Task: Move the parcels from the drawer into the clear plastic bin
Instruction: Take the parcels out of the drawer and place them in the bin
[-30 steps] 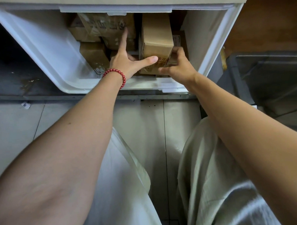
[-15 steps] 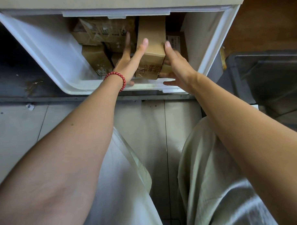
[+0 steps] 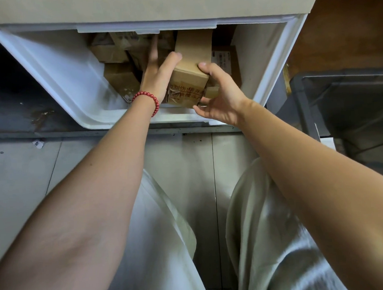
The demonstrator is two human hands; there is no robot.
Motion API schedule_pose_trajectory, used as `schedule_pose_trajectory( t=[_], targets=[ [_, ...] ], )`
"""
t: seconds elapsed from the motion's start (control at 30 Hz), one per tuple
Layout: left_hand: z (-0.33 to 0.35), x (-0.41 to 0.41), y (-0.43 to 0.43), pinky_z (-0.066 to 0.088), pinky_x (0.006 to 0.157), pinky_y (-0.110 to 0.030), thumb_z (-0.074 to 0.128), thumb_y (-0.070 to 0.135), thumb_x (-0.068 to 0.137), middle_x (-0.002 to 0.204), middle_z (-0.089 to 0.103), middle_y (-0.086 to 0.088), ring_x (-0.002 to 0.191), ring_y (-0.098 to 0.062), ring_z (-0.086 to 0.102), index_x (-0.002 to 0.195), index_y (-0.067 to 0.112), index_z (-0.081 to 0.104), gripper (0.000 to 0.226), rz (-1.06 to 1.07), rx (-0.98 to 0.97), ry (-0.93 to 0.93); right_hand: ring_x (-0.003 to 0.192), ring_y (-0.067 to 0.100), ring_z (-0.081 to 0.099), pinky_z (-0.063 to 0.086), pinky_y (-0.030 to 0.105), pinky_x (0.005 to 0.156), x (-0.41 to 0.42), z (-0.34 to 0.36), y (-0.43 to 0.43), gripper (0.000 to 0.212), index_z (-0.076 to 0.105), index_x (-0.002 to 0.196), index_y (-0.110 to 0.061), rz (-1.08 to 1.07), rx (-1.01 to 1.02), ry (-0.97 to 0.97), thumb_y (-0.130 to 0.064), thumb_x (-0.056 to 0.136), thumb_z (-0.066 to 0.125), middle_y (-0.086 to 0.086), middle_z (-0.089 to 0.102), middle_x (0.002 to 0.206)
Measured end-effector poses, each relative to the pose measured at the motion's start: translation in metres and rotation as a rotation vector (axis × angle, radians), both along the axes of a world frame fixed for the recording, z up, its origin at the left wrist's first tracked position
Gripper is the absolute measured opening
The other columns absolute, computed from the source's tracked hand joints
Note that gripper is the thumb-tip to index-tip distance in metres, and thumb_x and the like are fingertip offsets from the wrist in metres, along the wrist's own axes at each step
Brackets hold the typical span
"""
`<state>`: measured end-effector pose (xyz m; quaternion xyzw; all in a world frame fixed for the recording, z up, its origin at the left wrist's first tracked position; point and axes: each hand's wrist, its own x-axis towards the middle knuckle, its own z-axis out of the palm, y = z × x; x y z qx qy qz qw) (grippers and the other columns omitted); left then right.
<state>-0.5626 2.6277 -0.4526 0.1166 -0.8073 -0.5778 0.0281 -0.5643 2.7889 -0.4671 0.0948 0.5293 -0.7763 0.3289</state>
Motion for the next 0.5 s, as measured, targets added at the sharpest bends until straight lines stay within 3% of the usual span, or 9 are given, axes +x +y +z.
schedule_pose_trajectory(
  t=[0.13, 0.27, 0.37, 0.5],
  targets=[
    [0.007, -0.01, -0.004, 0.045, 0.099, -0.041, 0.054, 0.066, 0.056, 0.126, 0.056, -0.006, 0.114, -0.023, 0.054, 0.132, 0.02, 0.051, 0.089, 0.15, 0.2, -0.147, 0.101, 0.029, 0.06, 0.055, 0.037, 0.081, -0.003, -0.002, -0.002, 0.04, 0.055, 0.108, -0.026, 0.068, 0.021, -0.009, -0.05, 0.078, 0.067, 0.014, 0.058, 0.107],
    [0.005, -0.005, -0.009, 0.038, 0.104, -0.037, 0.06, 0.054, 0.072, 0.142, 0.043, -0.005, 0.126, -0.022, 0.044, 0.144, 0.028, 0.033, 0.081, 0.107, 0.167, -0.032, 0.108, 0.024, 0.061, 0.055, 0.037, 0.083, -0.004, -0.008, 0.003, 0.051, 0.053, 0.117, -0.029, 0.157, 0.145, 0.019, -0.058, 0.077, 0.063, 0.01, 0.062, 0.112],
    [0.0, -0.008, -0.01, 0.027, 0.098, -0.029, 0.06, 0.055, 0.082, 0.153, 0.029, -0.002, 0.135, -0.024, 0.033, 0.149, 0.037, 0.018, 0.081, 0.12, 0.104, -0.022, 0.099, 0.022, 0.062, 0.053, 0.032, 0.077, -0.002, -0.004, 0.011, 0.051, 0.055, 0.112, -0.027, 0.216, 0.2, 0.02, -0.059, 0.073, 0.064, 0.008, 0.064, 0.106],
    [0.006, -0.01, -0.014, 0.024, 0.096, -0.027, 0.057, 0.057, 0.085, 0.153, 0.03, 0.0, 0.137, -0.022, 0.031, 0.15, 0.032, 0.02, 0.079, 0.155, 0.075, -0.007, 0.087, 0.022, 0.059, 0.049, 0.027, 0.068, 0.005, 0.002, 0.023, 0.071, 0.056, 0.118, -0.027, 0.28, 0.227, 0.016, -0.066, 0.059, 0.066, 0.008, 0.063, 0.098]
  ],
)
